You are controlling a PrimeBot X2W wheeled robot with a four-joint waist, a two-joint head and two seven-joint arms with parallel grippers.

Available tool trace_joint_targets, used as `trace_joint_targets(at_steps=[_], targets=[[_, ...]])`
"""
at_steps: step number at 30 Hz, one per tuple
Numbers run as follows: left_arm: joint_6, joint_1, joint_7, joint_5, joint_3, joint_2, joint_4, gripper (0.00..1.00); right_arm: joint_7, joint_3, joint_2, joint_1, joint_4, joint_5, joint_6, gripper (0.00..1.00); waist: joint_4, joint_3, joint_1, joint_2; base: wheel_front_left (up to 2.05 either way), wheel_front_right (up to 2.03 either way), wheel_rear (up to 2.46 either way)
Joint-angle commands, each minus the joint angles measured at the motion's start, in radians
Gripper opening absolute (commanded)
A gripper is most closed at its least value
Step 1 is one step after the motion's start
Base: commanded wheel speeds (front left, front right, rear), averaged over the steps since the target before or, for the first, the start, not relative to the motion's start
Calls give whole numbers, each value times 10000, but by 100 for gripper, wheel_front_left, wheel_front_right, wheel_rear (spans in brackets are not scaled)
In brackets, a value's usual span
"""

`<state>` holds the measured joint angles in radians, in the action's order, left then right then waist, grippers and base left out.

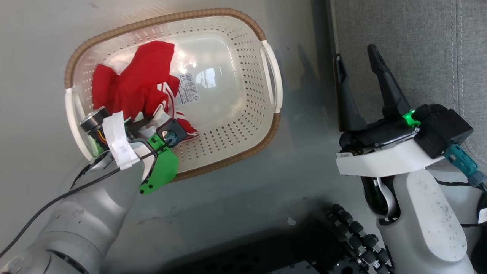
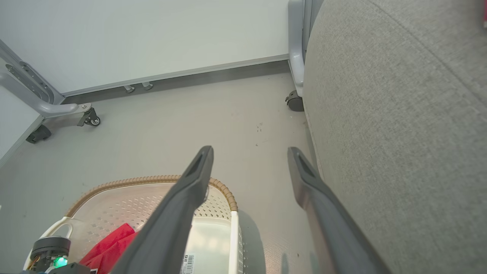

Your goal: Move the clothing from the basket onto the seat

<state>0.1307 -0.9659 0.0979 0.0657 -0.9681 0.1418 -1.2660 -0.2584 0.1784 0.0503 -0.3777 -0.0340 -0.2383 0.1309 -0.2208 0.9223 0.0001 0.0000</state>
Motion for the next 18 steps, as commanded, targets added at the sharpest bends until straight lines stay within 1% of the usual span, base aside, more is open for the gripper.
trace_joint_targets(at_steps=[1,6,10,11,12,13,18], targets=[[-3,-282,-132,53,-31,145,-42,100,-82,91,2,-240,40,-106,-3,100,-446,495,-1,0,0,0,0],[-106,-526,-466,-84,-227,344,-138,100,-72,233,5,-367,-104,-330,-3,100,-592,728,-1,0,0,0,0],[-311,-656,-1067,-167,-356,469,-189,100,-70,295,6,-387,-191,-408,-3,100,-679,829,-1,0,0,0,0],[-386,-690,-1245,-180,-377,501,-198,84,-70,307,6,-385,-204,-411,-3,100,-697,844,-1,0,0,0,0],[-408,-702,-1348,-202,-415,518,-202,18,-70,315,6,-387,-210,-420,-3,100,-710,847,-1,0,0,0,0],[-441,-723,-1441,-192,-437,527,-201,0,-71,312,6,-386,-217,-425,-3,100,-719,841,-1,0,0,0,0],[-543,-830,-1295,-218,-569,501,-199,0,-72,261,6,-362,-176,-351,-3,100,-680,686,-1,0,0,0,0]])
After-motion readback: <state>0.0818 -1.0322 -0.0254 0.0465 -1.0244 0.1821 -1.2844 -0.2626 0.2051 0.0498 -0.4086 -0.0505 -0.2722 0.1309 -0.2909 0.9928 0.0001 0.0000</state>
